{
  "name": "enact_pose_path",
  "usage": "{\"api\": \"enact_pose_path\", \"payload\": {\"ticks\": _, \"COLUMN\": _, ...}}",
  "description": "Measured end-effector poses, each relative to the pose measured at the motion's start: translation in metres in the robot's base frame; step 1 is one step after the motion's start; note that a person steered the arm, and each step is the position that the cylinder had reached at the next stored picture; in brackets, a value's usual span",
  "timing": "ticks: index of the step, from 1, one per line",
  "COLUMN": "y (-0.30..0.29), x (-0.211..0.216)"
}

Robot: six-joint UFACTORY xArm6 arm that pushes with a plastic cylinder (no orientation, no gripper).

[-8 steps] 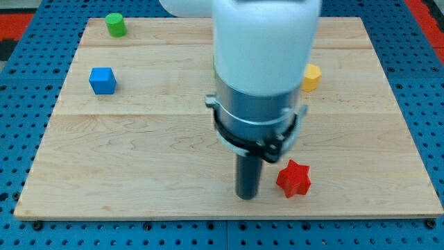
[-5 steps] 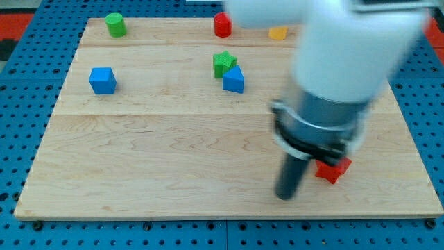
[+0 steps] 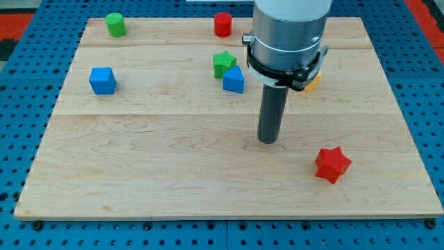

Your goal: Move your arm towards the yellow hexagon

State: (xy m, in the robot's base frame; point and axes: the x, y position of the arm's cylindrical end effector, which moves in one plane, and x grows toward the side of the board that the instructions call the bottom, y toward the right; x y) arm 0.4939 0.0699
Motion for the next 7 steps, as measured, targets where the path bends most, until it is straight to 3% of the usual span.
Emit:
{"api": "enact_pose_path", "payload": {"ticks": 3, "y": 0.011, "x": 0.000}}
{"api": "enact_pose_path", "payload": {"ticks": 4, "y": 0.018, "x": -0.065}}
{"api": "enact_pose_path", "payload": {"ticks": 7, "y": 0.070, "x": -0.069}}
